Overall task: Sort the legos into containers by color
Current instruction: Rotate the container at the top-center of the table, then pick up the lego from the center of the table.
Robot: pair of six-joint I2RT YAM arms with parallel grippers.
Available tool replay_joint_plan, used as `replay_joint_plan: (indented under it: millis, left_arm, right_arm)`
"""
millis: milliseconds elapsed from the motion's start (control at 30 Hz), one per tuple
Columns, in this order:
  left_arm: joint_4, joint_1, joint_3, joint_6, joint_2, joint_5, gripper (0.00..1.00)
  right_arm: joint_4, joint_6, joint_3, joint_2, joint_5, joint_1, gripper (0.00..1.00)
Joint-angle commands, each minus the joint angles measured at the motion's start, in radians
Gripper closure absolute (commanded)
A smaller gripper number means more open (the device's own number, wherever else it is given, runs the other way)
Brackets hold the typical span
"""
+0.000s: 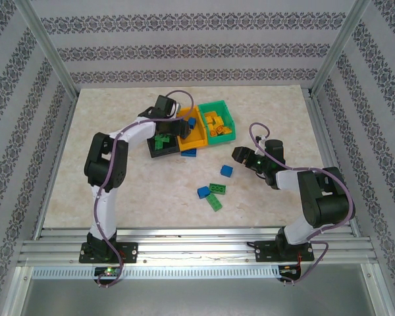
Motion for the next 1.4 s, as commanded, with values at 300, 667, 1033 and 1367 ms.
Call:
replay_joint_plan:
  millis: [300, 667, 1033, 1367]
  left_arm:
    - [-0.163, 0.029, 0.269, 0.055, 0.063, 0.064, 0.25]
    - [-0.041, 0.028, -0.114, 0.024, -0.302, 0.085, 0.23]
    - [-0.074, 0.073, -0.526, -0.018, -0.678, 0.128, 0.23]
    - [-0.235, 0.126, -0.652, 0.035, -0.944, 0.069, 0.23]
  right_arm:
    - [-0.055, -0.093, 0.079, 0.010, -0.008, 0.105, 0.30]
    - [-0.332, -0.275, 0.363, 0.198, 0.037, 0.295, 0.31]
    - [-0.304, -0.209, 0.553, 0.423, 0.097, 0.363, 0.31]
    - [-0.255, -0.133, 0.668, 0.543, 0.179, 0.435, 0.32]
